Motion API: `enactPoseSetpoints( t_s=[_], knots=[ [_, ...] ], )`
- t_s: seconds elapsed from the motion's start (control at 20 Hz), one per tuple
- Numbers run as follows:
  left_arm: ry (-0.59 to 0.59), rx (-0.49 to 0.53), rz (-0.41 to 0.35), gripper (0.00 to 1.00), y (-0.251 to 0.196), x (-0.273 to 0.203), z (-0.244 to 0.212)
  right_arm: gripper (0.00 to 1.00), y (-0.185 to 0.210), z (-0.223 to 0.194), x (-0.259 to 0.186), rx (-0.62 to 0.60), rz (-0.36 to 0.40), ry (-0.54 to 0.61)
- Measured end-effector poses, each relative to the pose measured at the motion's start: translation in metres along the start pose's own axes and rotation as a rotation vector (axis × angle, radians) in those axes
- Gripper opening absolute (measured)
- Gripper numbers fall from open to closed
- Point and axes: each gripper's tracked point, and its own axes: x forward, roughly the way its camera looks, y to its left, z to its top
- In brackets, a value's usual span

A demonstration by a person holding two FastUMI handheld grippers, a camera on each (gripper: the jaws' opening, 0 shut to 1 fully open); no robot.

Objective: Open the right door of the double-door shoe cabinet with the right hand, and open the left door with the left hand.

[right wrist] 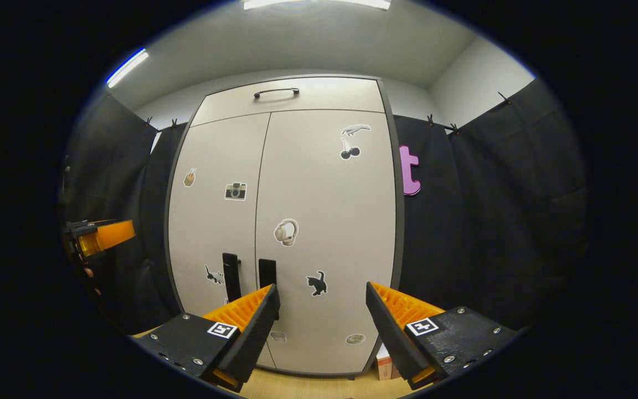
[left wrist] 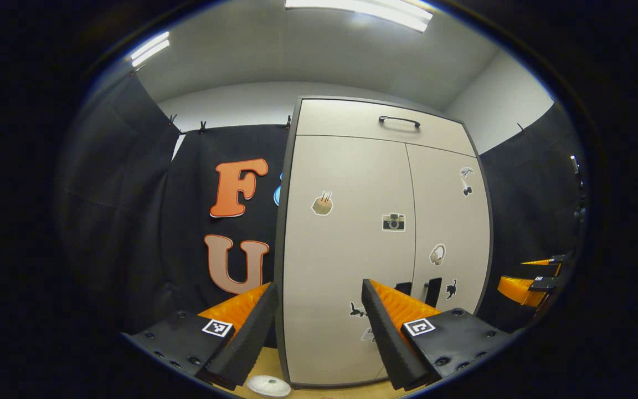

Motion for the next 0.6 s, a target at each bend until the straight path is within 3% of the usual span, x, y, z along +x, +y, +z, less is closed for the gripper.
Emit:
enactPoseSetpoints(
  t_s=[0.25,0.6],
  knots=[
    [-0.021,0.029,0.036,0.96,0.031,0.002,-0.003,0.95,0.016,-0.011,0.030,0.002,0.013,0.011],
    [-0.004,-0.010,0.073,0.96,0.061,0.009,-0.021,0.95,0.041,-0.034,0.085,-0.001,0.041,0.048]
  ],
)
